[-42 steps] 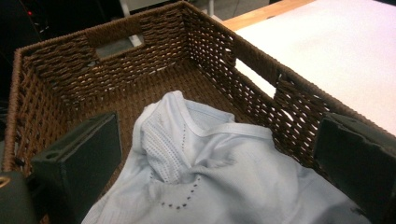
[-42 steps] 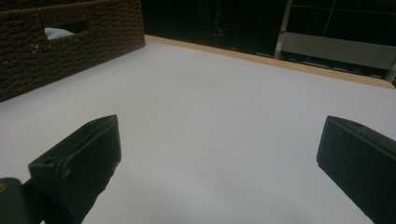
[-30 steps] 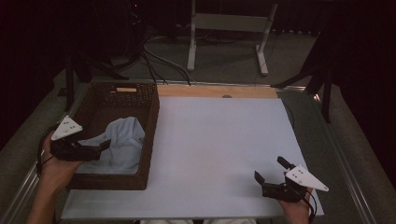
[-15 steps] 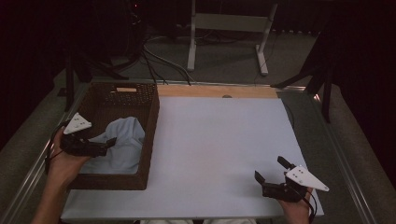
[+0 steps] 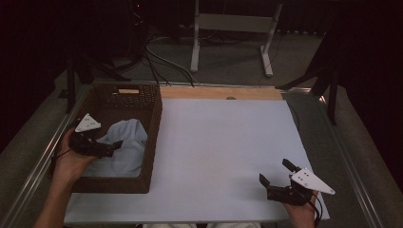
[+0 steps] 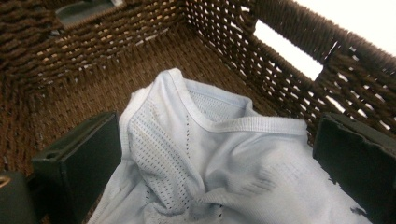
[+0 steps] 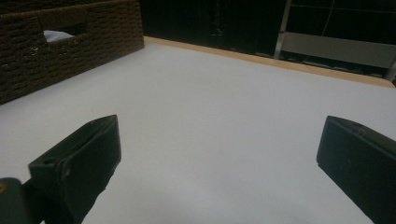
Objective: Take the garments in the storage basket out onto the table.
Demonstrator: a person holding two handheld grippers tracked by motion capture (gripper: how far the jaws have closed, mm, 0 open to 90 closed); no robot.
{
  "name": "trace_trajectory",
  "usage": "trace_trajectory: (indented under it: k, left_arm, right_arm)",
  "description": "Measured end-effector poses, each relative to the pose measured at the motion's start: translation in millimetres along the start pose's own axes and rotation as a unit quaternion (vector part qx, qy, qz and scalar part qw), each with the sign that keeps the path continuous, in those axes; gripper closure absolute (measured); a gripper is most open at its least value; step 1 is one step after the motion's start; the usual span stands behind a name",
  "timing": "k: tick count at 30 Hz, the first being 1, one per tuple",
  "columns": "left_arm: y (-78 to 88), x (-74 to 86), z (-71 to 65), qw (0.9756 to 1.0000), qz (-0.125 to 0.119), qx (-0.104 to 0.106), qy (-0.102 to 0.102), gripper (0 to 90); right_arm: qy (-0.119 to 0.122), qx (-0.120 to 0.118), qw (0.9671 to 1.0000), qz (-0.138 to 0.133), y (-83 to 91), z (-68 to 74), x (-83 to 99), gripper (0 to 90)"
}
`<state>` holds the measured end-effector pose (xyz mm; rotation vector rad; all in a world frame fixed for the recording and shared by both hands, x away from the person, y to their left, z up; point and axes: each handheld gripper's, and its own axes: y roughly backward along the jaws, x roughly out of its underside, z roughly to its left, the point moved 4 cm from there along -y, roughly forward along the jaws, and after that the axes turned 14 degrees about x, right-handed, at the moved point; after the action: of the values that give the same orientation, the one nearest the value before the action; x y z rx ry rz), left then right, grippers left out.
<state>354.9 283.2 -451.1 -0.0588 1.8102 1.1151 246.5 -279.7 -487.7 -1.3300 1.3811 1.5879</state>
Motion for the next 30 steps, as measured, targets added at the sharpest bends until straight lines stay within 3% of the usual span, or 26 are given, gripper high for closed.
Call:
trace_trajectory:
  k: [22,27,30]
  left_arm:
    - [-13.2,7.3,14.7,0.9978,0.053,0.023,0.033,3.0]
    - [-17.5,10.8,16.2,0.9958,0.075,0.036,0.037,3.0]
    - [-22.0,14.5,17.1,0.9932,0.098,0.047,0.042,3.0]
  right_arm:
    - [-0.001,0.003,1.0,-0.002,1.2,-1.6,-0.8,0.2]
    - [-0.002,0.003,1.0,-0.003,1.4,-2.0,-0.9,0.2]
    - [-0.002,0.003,1.0,-0.003,1.3,-1.9,-1.0,0.2]
